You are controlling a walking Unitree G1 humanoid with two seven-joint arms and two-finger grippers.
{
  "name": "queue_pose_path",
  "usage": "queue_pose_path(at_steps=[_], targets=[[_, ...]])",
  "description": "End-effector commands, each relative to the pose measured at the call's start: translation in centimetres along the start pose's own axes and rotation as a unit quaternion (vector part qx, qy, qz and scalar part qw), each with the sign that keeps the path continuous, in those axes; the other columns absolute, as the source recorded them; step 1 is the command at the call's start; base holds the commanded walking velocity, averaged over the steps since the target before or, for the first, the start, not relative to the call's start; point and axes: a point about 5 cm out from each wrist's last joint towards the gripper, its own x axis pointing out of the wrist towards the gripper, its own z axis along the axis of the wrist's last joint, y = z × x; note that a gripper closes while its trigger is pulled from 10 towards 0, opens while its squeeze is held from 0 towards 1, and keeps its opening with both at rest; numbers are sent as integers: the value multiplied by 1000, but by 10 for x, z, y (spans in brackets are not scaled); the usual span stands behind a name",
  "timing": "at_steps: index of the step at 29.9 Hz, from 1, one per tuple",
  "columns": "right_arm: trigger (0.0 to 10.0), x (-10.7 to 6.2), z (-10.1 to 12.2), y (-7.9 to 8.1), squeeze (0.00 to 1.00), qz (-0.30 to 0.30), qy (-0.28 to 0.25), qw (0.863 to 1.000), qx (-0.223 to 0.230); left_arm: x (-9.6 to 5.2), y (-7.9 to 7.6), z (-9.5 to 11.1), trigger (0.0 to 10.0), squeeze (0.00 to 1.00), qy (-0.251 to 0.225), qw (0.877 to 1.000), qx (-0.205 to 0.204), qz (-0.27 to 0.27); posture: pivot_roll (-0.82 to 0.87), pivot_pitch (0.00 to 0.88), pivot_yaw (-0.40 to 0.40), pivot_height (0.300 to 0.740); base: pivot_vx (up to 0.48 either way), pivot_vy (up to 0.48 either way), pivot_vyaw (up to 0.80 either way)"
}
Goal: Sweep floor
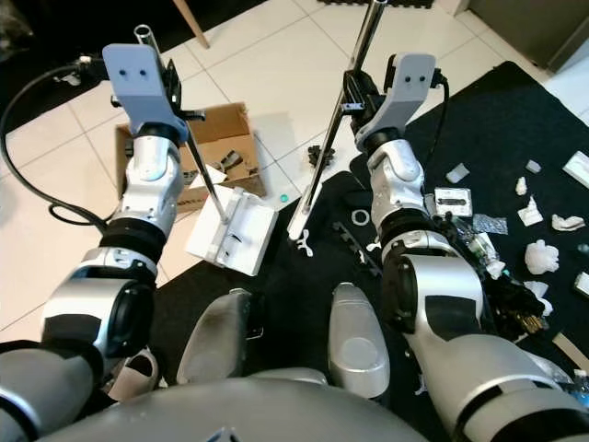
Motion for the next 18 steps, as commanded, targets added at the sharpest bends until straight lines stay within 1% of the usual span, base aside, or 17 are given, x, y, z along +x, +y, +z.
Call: queue_pose_path(at_steps=[1, 3, 8, 10, 12, 13, 15, 17, 18], targets=[[10000, 6, 17, 0, 0, 1, -43, 999, -6, 6, 6, 10, 10000, 0, -22, 1000, 17, -2, -42, 2, 74, 740, 0, 0, 0], [10000, 7, 19, -2, 0, -2, -45, 999, -5, 6, 7, 10, 10000, 0, -22, 1000, 18, -2, -41, 1, 72, 740, 0, 0, 0], [10000, -1, 3, -1, 0, -7, -15, 1000, -11, -2, 6, -1, 10000, 0, -14, 1000, 24, -3, -39, 2, 62, 740, 0, 0, 0], [10000, -1, 3, -1, 0, -7, -15, 1000, -11, -2, 6, -1, 10000, 0, -14, 1000, 24, -3, -39, 2, 62, 740, 0, 0, 0], [10000, -7, -8, -1, 0, -10, 5, 1000, -18, -9, 6, -11, 10000, 0, -4, 1000, 26, -1, -43, 0, 59, 740, 0, 0, 0], [10000, -7, -8, -1, 0, -10, 5, 1000, -18, -9, 6, -11, 10000, 0, -4, 1000, 26, -1, -43, 0, 59, 740, 0, 0, 0], [10000, -15, -19, -4, 0, -22, 26, 999, -26, -17, 6, -23, 10000, 0, 10, 999, 33, 2, -45, 0, 56, 740, 0, 0, 0], [10000, -15, -19, -4, 0, -22, 26, 999, -26, -17, 6, -23, 10000, 0, 10, 999, 33, 2, -45, 0, 56, 740, 0, 0, 0], [10000, -27, -31, -12, 0, -38, 56, 997, -47, -25, 13, -35, 10000, 0, 29, 998, 46, 18, -45, 0, 51, 740, 0, 0, 0]])
